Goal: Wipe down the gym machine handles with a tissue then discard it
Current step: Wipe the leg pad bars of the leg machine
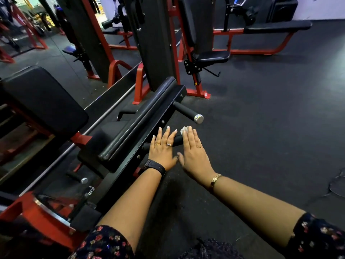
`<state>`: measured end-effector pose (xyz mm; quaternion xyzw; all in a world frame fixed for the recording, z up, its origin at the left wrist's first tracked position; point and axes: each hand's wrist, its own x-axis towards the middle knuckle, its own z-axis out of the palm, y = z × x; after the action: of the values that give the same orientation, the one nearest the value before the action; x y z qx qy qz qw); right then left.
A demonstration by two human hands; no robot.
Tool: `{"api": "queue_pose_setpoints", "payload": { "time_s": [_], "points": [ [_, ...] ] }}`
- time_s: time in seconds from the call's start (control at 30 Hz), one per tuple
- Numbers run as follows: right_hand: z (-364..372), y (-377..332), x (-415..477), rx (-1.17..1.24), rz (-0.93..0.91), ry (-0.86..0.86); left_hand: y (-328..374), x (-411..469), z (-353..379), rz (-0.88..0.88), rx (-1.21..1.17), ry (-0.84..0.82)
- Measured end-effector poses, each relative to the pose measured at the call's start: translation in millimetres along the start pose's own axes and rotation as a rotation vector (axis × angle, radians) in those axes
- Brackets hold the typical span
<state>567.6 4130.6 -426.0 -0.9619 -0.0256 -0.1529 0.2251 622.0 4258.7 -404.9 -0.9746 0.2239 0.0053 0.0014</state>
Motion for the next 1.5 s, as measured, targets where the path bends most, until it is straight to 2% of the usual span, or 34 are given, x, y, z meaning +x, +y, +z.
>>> {"api": "queue_pose_setpoints", "payload": {
  "time_s": [0.07, 0.17, 0.3, 0.53, 0.6, 0.77, 0.83, 0.93, 1.03, 1.1, 1.17, 1.23, 1.3, 1.4, 1.5],
  "points": [
    [3, 7, 6, -0.081, -0.035, 0.01, 1, 0, 0, -0.002, 0.007, -0.013],
    [-10, -1, 28, 0.011, 0.056, -0.074, 0, 0, -2, 0.0, 0.012, -0.037],
    [-21, -6, 35, 0.039, 0.083, -0.026, -1, 1, -1, -0.006, 0.013, -0.048],
    [-2, 4, 8, -0.162, -0.098, 0.082, -1, -1, -1, 0.002, -0.028, -0.02],
    [-9, 2, 22, -0.064, -0.046, 0.029, -1, -1, -1, -0.002, -0.011, -0.035],
    [-26, -2, 48, 0.21, 0.232, -0.129, 0, 0, -1, -0.014, 0.014, -0.04],
    [-20, -2, 38, 0.309, 0.243, -0.045, 0, -1, -1, -0.013, 0.012, -0.031],
    [-3, -5, 13, 0.288, 0.101, 0.211, 0, -1, 0, -0.008, 0.001, -0.019],
    [4, -6, 15, 0.337, 0.087, 0.256, -1, -1, 0, -0.009, 0.011, -0.016],
    [-3, -7, 27, 0.467, 0.173, 0.186, -2, 1, 1, -0.006, 0.009, -0.032],
    [-14, -4, 40, 0.642, 0.367, 0.069, -1, 2, 1, -0.013, 0.002, -0.029],
    [-18, -1, 42, 0.814, 0.526, 0.026, 0, 1, 0, -0.018, -0.011, -0.016],
    [-16, -6, 33, 0.9, 0.639, 0.091, 0, 0, 0, -0.016, -0.019, -0.016],
    [-6, -23, 22, 0.904, 0.77, 0.245, 0, 0, -2, -0.005, -0.02, -0.018],
    [-6, -29, 21, 0.914, 0.73, 0.248, 0, 0, -2, -0.002, -0.037, -0.022]
  ]
}}
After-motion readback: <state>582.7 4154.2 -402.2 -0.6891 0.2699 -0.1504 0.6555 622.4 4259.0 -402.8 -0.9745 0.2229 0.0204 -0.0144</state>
